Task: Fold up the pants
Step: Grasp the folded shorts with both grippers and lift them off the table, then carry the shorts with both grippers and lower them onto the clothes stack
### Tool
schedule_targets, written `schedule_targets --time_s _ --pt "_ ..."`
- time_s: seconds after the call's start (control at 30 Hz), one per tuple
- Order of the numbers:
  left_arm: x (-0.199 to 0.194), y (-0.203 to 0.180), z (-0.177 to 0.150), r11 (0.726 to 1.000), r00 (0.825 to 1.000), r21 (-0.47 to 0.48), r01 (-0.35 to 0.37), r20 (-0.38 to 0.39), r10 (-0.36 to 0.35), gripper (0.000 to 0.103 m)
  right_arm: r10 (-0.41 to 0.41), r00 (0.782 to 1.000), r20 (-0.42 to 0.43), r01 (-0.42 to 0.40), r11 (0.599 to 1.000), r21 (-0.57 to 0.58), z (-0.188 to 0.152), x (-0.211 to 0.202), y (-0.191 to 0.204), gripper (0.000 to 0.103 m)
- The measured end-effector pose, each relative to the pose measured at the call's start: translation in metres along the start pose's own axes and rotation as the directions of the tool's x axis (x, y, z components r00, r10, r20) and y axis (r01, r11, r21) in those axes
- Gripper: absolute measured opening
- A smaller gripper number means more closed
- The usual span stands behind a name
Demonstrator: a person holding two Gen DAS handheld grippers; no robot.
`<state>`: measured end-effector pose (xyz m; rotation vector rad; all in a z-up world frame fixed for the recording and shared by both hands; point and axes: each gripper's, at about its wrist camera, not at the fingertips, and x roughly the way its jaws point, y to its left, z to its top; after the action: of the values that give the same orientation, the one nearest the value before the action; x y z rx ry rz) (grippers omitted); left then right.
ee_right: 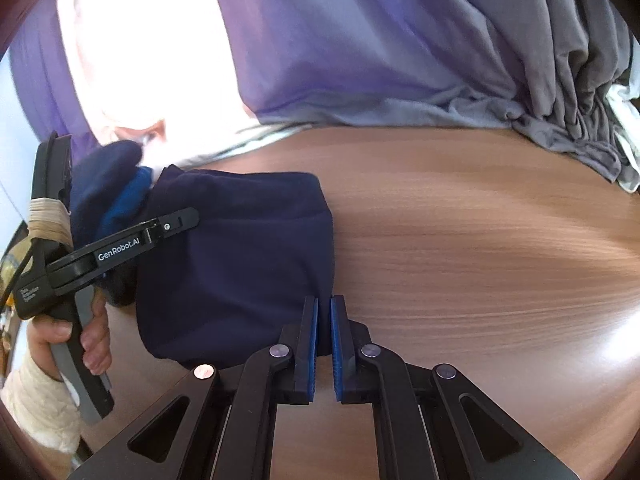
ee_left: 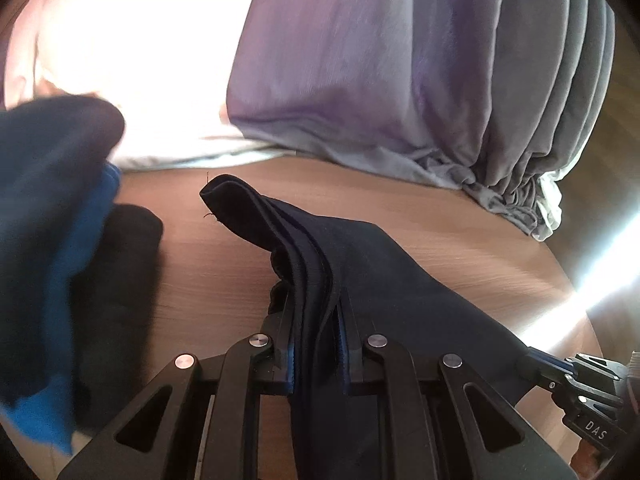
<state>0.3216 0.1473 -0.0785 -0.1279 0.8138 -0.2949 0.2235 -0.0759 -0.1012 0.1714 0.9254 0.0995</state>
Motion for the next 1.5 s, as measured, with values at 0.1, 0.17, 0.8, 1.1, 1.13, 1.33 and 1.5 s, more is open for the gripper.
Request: schedule_targets --time_s 0.1,0.17,0.8,1.1,1.13,1.33,1.5 --pt "-0.023 -0.007 0.004 1.0 0.999 0.021 -0.006 0.032 0.006 0.017 0.029 0.999 0.033 -0.029 0.999 -0.014 0.0 -0.018 0.003 0.007" --pt "-0.038 -0.012 0.008 0.999 0.998 0.035 -0.018 0.053 0.016 0.017 0.037 0.997 0.06 -0.035 0.999 -0.034 0.0 -0.029 0.005 0.007" --pt "-0.164 0.033 0.068 0.984 0.974 0.159 -0.085 0.222 0.048 0.017 0.134 0.954 0.269 -0.098 0.985 -0.145 0.033 -0.097 0.092 0.007" --pt "-0.171 0.135 0.12 0.966 0.983 0.259 -0.025 0.182 -0.024 0.017 0.082 0.943 0.322 -0.059 0.995 -0.082 0.051 -0.061 0.195 0.007" --pt "-0.169 0.145 0.125 0.964 0.984 0.264 -0.017 0.175 -0.031 0.017 0.072 0.943 0.326 -0.049 0.996 -0.079 0.051 -0.058 0.208 0.007" --pt "-0.157 0.203 0.144 0.954 0.991 0.299 0.028 0.114 -0.065 0.017 0.021 0.947 0.32 -0.007 0.999 -0.045 0.055 -0.026 0.273 0.007" --pt "-0.142 0.231 0.141 0.953 0.997 0.298 0.056 0.038 -0.071 0.017 -0.003 0.961 0.275 0.012 0.999 -0.031 0.052 -0.001 0.303 0.007"
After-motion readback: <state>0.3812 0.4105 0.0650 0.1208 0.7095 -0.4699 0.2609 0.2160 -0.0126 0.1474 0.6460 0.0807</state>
